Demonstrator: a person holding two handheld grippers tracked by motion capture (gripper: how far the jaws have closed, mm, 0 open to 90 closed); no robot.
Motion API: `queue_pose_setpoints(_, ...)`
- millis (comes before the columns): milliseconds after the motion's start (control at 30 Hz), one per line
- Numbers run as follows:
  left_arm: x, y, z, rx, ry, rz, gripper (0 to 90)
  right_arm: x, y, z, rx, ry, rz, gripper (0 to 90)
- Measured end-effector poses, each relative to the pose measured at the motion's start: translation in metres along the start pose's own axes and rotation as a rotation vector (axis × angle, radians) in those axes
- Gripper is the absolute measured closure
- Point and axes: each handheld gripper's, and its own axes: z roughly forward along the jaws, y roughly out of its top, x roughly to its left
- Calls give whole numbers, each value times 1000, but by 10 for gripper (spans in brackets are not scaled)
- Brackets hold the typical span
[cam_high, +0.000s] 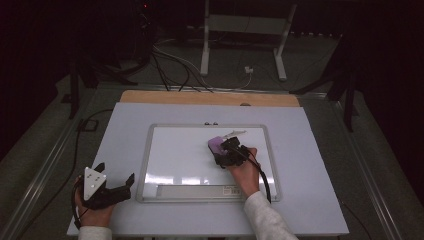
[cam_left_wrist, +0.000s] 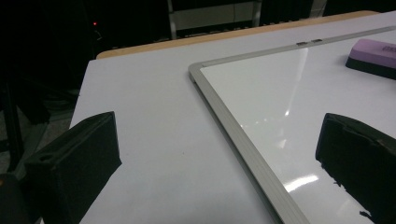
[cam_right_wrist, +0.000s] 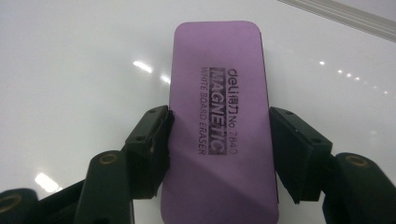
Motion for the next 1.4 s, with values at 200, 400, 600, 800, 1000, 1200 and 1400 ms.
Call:
queue_pose_setpoints(200, 0, 0, 0, 1, 0, 0, 6, -1, 0, -1, 6, 5, -11, 388)
queue_pose_setpoints(400, 0, 0, 1, 6, -2, 2, 6, 1, 0, -7, -32, 2, -26, 357)
queue_pose_setpoints(600, 0, 0, 1, 4, -1, -1, 6, 12, 0, -16, -108, 1, -94, 347)
queue_pose_setpoints(800, 0, 0, 0, 2, 0, -2, 6, 19, -3, -11, -93, 15, -124, 345)
queue_pose_setpoints(1000, 0, 0, 1, 4, -2, -2, 6, 21, -4, -8, -82, 11, -131, 345)
queue_pose_setpoints(1200, 0, -1, 0, 3, 0, -3, 6, 22, -5, -8, -83, 1, -143, 345)
queue_pose_setpoints(1400, -1, 0, 0, 2, -2, -1, 6, 21, -5, -7, -83, -9, -158, 355)
